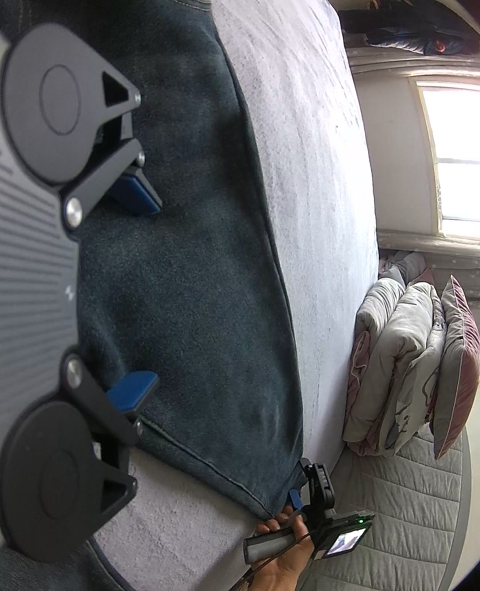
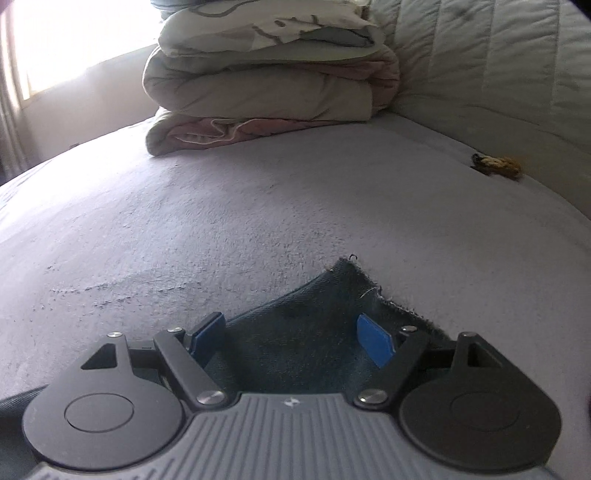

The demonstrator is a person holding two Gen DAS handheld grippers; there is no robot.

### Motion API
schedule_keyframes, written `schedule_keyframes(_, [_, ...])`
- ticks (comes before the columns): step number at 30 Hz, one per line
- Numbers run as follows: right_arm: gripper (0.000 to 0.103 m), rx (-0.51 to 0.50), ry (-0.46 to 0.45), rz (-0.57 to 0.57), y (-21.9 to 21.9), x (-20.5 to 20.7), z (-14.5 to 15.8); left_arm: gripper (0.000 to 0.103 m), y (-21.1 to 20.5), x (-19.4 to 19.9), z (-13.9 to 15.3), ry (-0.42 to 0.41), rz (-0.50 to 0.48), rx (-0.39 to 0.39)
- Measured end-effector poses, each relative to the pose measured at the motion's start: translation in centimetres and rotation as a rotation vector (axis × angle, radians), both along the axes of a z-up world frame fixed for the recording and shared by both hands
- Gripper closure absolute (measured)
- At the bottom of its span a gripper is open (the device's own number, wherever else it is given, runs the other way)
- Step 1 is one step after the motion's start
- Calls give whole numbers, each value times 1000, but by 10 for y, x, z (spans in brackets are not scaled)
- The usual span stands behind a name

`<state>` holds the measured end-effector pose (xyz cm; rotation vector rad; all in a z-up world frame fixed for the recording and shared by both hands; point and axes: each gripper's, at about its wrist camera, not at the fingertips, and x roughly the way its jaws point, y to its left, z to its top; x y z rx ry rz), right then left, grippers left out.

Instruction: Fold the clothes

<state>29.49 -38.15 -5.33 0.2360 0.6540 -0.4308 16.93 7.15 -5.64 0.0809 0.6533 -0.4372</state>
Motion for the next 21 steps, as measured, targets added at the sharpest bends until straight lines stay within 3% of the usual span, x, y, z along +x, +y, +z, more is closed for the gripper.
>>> schedule_keyframes(8, [23,79,18,292,91,-49,10,10,0,0,0,0,0,3])
schedule_keyframes(13, [20,-96,46,454,163,-50,-2,10,0,1,0,0,0,4])
schedule_keyframes(21, [9,-17,-19,380,155,-7,-8,10,2,0,0,2,-1,0])
